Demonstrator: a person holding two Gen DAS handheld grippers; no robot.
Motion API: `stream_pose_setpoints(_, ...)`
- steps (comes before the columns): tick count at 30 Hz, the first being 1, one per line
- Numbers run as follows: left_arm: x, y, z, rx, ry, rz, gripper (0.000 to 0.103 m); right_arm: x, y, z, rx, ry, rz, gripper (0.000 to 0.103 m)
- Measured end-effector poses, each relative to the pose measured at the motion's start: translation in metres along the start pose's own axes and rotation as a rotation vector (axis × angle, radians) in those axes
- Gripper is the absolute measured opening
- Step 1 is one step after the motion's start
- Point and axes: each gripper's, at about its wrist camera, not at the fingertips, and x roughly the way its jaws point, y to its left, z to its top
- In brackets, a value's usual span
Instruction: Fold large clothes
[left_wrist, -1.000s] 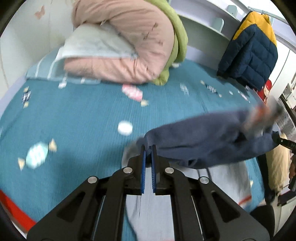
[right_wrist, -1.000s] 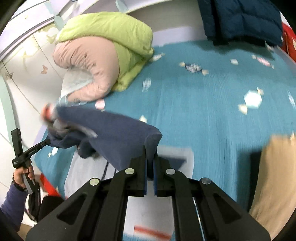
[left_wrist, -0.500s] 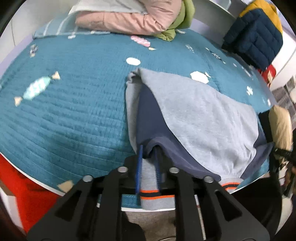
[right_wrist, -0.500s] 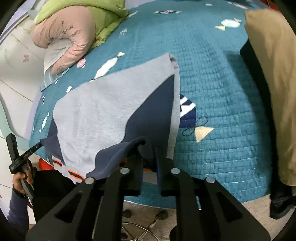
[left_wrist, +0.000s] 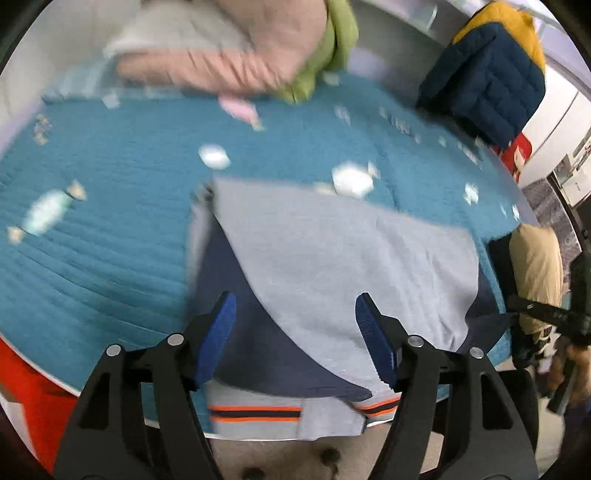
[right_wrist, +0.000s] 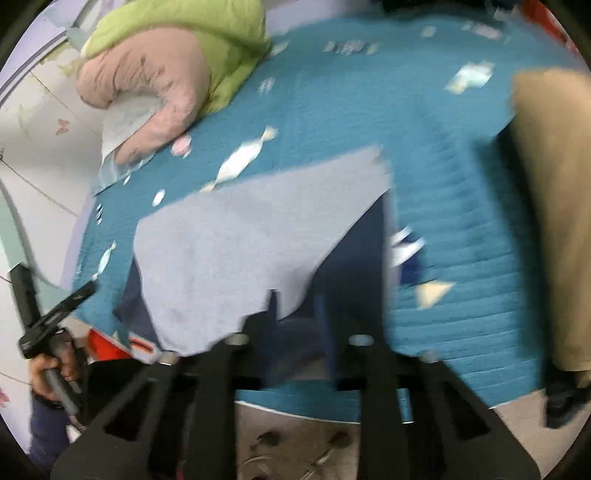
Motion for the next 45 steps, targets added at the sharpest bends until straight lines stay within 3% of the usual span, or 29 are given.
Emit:
stream_pose_setpoints(2, 0.031, 0.005, -0.007, -0.028, 0.104, 0.03, 0.068, 0.032, -0.008, -0.007, 0.024, 0.101, -0.093, 0.006)
stream_pose_setpoints(4, 0.053, 0.012, -0.025, -0.061, 0.202, 0.075, 0.068, 0.058, -0.03, -0.026, 0.096, 0.221, -0.131, 0.0)
stream_pose_setpoints(8, 0.048, 0.016, -0.042, -0.039, 0.159, 0.052, 0.068, 0.058, -0.059, -0.044, 0.196, 0.212, -0.04, 0.0)
stream_pose_setpoints(11, 0.044, 0.021, -0.04, -0.093, 0.151, 0.026, 0.068, 0.06, -0.055, -0.04, 0.195, 0.223, -0.062, 0.0)
stream_pose_setpoints(13, 0.033, 0.024, -0.038, -0.112, 0.124, -0.006, 0.068, 0.051, -0.04, -0.034, 0.154, 0.202, -0.089, 0.003)
stream_pose_setpoints(16, 0.009, 0.031, -0.029, -0.124, 0.027, -0.021, 0.072, 0.027, -0.003, -0.016, 0.076, 0.098, -0.065, 0.003)
stream_pose_setpoints(19, 0.001, 0.045, -0.02, -0.188, -0.018, -0.016, 0.075, 0.028, 0.037, 0.009, 0.023, 0.039, 0.022, 0.003)
stream_pose_setpoints(22, 0.009, 0.063, -0.012, -0.26, 0.005, 0.012, 0.075, 0.052, 0.078, 0.035, -0.024, 0.021, 0.061, 0.003)
stream_pose_setpoints(26, 0.025, 0.081, -0.019, -0.342, 0.059, -0.033, 0.076, 0.093, 0.113, 0.066, -0.027, 0.037, 0.072, 0.003)
stream_pose_setpoints(29, 0.034, 0.086, -0.031, -0.369, 0.083, -0.048, 0.076, 0.128, 0.125, 0.087, -0.004, 0.058, -0.008, 0.005)
stream_pose_setpoints(32, 0.038, 0.087, -0.039, -0.368, 0.088, -0.055, 0.079, 0.163, 0.112, 0.099, 0.05, 0.124, -0.057, 0.003)
stream_pose_setpoints(33, 0.039, 0.087, -0.039, -0.356, 0.081, -0.057, 0.08, 0.179, 0.105, 0.099, 0.075, 0.168, -0.063, 0.0)
stream_pose_setpoints(36, 0.041, 0.088, -0.039, -0.35, 0.086, -0.066, 0.085, 0.193, 0.084, 0.098, 0.172, 0.167, 0.025, 0.0)
stream_pose_setpoints(39, 0.045, 0.086, -0.036, -0.347, 0.088, -0.072, 0.086, 0.178, 0.091, 0.092, 0.121, 0.166, 0.011, 0.0)
stream_pose_setpoints(42, 0.048, 0.084, -0.033, -0.343, 0.087, -0.073, 0.086, 0.157, 0.101, 0.059, 0.094, 0.218, 0.028, 0.001)
stream_pose_setpoints(45, 0.048, 0.084, -0.033, -0.346, 0.085, -0.078, 0.086, 0.149, 0.1, 0.025, 0.078, 0.214, 0.015, 0.0)
